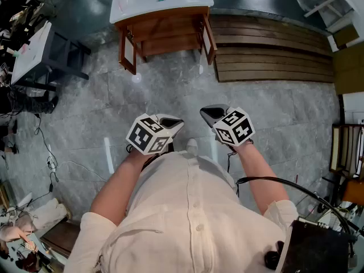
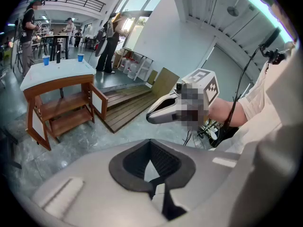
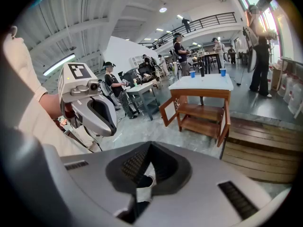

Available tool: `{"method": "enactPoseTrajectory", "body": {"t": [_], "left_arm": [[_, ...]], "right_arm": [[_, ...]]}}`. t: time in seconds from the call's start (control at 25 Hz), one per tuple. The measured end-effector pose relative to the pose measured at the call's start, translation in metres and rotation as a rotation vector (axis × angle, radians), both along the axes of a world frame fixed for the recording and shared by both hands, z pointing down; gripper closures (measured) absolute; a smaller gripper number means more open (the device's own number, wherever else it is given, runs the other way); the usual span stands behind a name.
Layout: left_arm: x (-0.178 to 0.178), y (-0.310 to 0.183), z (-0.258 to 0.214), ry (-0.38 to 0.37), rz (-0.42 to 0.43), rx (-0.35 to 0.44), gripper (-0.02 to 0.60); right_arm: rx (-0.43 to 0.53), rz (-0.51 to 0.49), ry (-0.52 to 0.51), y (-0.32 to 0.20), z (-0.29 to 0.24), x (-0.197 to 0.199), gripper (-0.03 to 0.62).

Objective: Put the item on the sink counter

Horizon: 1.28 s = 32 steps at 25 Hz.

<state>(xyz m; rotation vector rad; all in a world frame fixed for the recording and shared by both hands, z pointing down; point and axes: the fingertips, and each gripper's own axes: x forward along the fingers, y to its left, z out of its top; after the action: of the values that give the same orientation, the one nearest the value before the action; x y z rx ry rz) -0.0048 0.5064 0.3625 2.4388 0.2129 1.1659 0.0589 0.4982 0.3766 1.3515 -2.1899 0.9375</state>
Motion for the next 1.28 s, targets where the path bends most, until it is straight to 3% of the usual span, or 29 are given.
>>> {"method": "enactPoseTrajectory", "body": {"t": [0.28,0.52,1.04,1.16,1.28], "left_arm": [[-0.007,-0.024,-0.008,0.026,-0.046,-0.004,0.577],[-0.015,-0.072,0.001,0.044,-0.060,-0.031,0.577],[-0.020,-0.266,0.000,0.101,-0.024,-0.023,0.575],[-0.029,-0.308,0.001,0.106,-0.044,-0.012,0.575],[-0.031,-0.337,0.001,0.122,-0.097,-0.029,0.575]], "right_arm": [[-0.013,0.006,0.002,-0.017,0.002,0.000,0.591],[-0.030,0.012,0.010,-0.064,0.012,-0.005,0.591],[0.022,0.082,0.068,-0.274,0.003,0.005,0.586],[0.046,0.106,0.071,-0.324,0.000,0.006,0.508],[0.067,0.099,0.074,-0.368,-0.004,0.009,0.508]]}}
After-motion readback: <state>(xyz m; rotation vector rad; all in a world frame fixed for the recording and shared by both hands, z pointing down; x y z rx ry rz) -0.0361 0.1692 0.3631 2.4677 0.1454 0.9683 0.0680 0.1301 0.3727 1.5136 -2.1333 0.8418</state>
